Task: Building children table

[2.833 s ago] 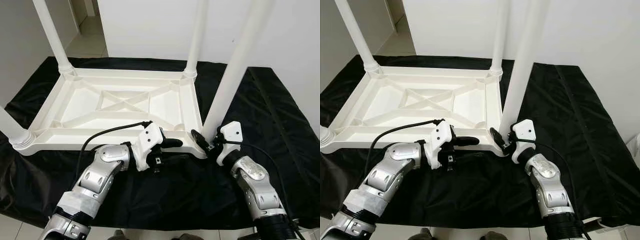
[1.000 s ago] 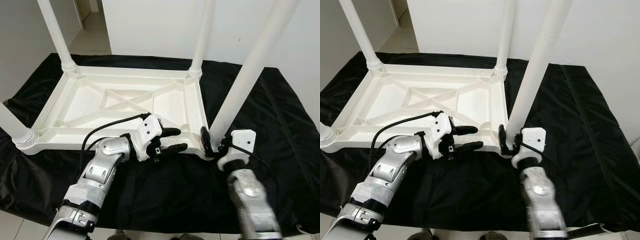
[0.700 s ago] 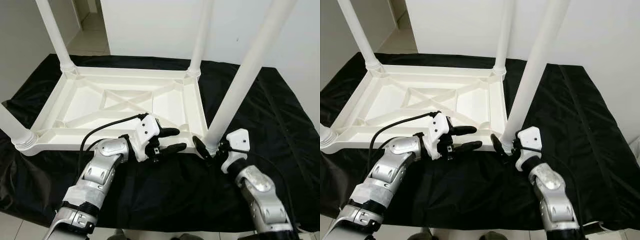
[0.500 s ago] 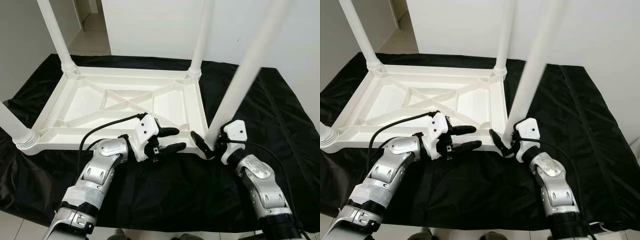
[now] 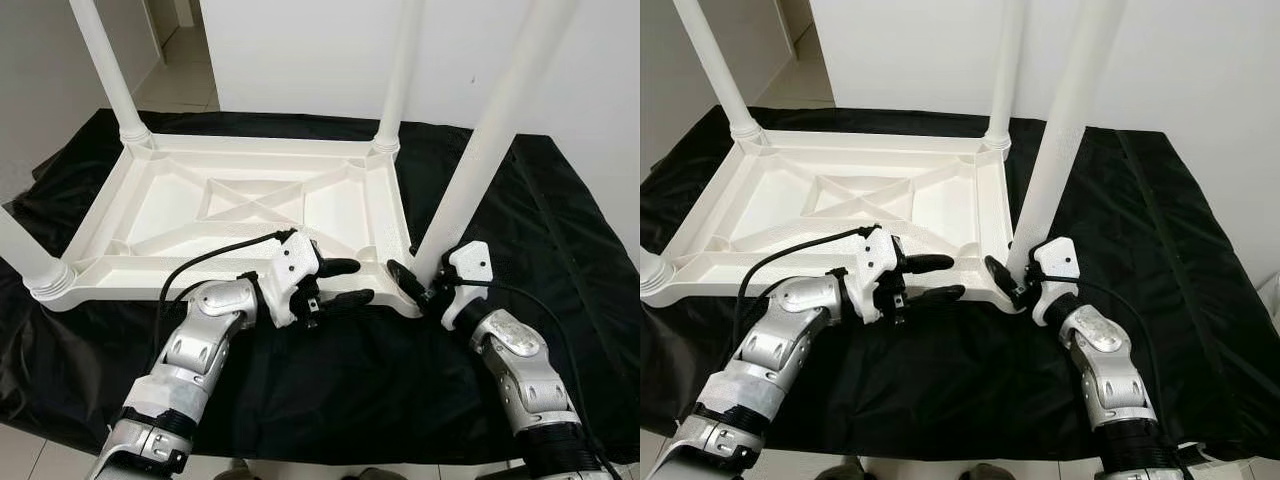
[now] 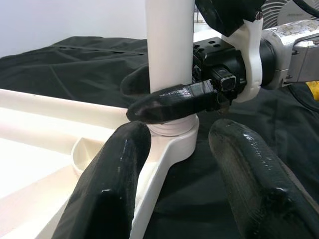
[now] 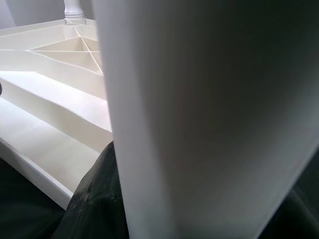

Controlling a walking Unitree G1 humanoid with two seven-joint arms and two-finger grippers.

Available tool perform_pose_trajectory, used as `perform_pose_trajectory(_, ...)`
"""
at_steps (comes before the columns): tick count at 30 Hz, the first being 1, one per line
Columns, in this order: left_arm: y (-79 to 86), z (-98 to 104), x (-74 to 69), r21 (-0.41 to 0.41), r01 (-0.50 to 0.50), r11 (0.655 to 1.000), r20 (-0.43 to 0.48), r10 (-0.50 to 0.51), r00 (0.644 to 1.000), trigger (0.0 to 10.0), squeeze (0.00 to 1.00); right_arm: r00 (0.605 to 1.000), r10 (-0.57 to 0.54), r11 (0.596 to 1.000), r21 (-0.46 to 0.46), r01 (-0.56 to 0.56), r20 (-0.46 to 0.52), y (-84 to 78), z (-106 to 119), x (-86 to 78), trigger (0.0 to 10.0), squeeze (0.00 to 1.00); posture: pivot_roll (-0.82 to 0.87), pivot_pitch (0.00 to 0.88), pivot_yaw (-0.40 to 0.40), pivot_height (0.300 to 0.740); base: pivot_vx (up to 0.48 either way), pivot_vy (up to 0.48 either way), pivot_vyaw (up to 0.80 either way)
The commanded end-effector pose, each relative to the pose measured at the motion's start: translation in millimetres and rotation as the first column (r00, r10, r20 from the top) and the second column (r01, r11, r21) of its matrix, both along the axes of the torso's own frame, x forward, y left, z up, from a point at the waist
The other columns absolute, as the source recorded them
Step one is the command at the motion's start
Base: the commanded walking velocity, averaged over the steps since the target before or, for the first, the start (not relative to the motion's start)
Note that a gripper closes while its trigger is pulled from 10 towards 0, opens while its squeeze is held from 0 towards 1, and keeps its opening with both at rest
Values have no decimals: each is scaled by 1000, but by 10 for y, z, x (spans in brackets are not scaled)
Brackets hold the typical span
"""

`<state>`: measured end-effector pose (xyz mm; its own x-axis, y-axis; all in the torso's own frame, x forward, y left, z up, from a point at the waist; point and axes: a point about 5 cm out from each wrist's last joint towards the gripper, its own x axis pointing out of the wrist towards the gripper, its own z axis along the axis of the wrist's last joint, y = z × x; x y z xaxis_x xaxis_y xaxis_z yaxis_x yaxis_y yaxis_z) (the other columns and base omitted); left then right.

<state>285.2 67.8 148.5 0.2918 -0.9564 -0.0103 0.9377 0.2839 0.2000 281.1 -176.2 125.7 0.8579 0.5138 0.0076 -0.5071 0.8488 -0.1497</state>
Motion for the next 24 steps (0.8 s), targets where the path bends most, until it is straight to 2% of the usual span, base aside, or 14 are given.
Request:
perform_pose_trajectory(1, -1, -15, -16, 2, -5, 1000, -7, 5, 1000, 10000, 0, 999, -21, 1000, 14, 21, -30, 27, -79, -50, 1137, 0, -22, 0, -8, 740, 0, 0, 0)
perform_pose_trajectory(2, -1, -15, -16, 2, -5, 1000, -7, 5, 1000, 10000, 0, 999, -21, 1000, 14, 21, -30, 27, -79, -50, 1137, 0, -22, 0, -8, 740, 0, 0, 0)
perform_pose_trajectory(3, -4, -19, -23, 2, -2, 1000, -7, 2, 1000, 10000, 0, 997, -75, 997, 34, 76, -28, 24, -75, -61, 10000, 0, -22, 0, -15, 740, 0, 0, 0)
perform_pose_trajectory(5, -4, -19, -23, 2, -2, 1000, -7, 2, 1000, 10000, 0, 997, -75, 997, 34, 76, -28, 24, -75, -61, 10000, 0, -22, 0, -15, 740, 0, 0, 0)
perform_pose_trajectory(8, 0, -35, -27, 6, -7, 1000, -12, 7, 1000, 10000, 0, 960, -278, 957, 81, 279, -23, 84, -101, -120, 10000, 0, -23, 0, -21, 740, 0, 0, 0)
perform_pose_trajectory(11, 0, -35, -27, 6, -7, 1000, -12, 7, 1000, 10000, 0, 960, -278, 957, 81, 279, -23, 84, -101, -120, 10000, 0, -23, 0, -21, 740, 0, 0, 0)
perform_pose_trajectory(12, 1, -43, -27, 8, -9, 1000, -13, 9, 1000, 10000, 0, 946, -323, 941, 91, 325, -40, 144, -129, -148, 10000, 0, -24, 0, -22, 740, 0, 0, 0)
perform_pose_trajectory(14, -2, -55, -32, 11, -10, 1000, -14, 10, 1000, 10000, 0, 887, -451, 878, 129, 461, -98, 224, -197, -184, 10000, 0, -27, 0, -20, 740, 0, 0, 0)
perform_pose_trajectory(16, -5, -44, -30, 4, -10, 1000, -11, 10, 1000, 10000, 0, 837, -536, 825, 143, 547, -109, 275, -208, -205, 10000, 0, -26, 0, -22, 740, 0, 0, 0)
perform_pose_trajectory(17, -5, -44, -30, 4, -10, 1000, -11, 10, 1000, 10000, 0, 837, -536, 825, 143, 547, -109, 275, -208, -205, 10000, 0, -26, 0, -22, 740, 0, 0, 0)
perform_pose_trajectory(21, -8, -26, -39, -7, -5, 1000, -10, 5, 1000, 10000, 0, 767, -635, 750, 164, 641, -95, 398, -160, -263, 10000, 0, -25, 0, -29, 740, 0, 0, 0)
perform_pose_trajectory(24, -6, -26, -39, -7, -6, 1000, -9, 5, 1000, 10000, 0, 754, -649, 736, 171, 655, -101, 438, -146, -274, 10000, 0, -25, 0, -29, 740, 0, 0, 0)
